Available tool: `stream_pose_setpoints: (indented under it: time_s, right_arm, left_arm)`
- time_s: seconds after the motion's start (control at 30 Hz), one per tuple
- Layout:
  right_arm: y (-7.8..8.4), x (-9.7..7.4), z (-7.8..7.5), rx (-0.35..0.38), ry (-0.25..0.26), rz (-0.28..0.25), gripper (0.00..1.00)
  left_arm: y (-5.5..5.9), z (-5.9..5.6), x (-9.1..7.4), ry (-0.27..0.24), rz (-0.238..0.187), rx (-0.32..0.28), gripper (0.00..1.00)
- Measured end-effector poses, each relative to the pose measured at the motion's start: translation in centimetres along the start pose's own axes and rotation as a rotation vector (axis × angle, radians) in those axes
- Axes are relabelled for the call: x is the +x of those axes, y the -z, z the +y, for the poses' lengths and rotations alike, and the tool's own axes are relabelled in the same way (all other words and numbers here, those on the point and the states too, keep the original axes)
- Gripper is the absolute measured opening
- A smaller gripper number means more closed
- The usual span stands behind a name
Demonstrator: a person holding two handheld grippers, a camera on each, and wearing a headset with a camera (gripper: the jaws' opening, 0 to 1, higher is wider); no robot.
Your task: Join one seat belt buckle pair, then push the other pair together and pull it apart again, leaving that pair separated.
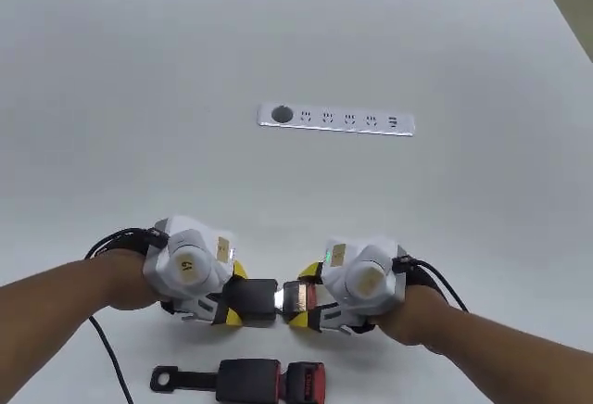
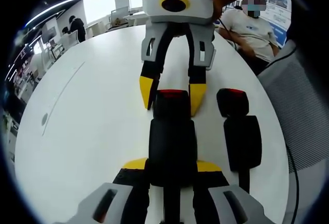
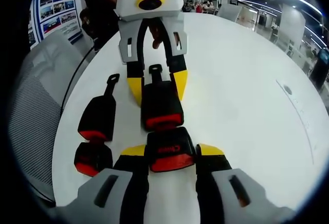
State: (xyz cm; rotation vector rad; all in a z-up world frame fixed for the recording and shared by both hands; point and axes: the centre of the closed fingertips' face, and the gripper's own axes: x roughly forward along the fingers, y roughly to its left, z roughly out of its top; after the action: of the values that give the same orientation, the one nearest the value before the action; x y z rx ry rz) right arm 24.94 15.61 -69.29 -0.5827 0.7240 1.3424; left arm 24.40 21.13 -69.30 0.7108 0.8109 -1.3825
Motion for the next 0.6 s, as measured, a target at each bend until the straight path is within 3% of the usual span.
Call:
stream_pose_setpoints:
  time_s: [0.6]
  right_arm:
    - [0.12,0.03,-0.13,-0.013,-0.007,0.026,0.33]
  left_arm:
    - [-0.28,-0.02,-0.15,-0.016,-0.004,-0.019,0.32]
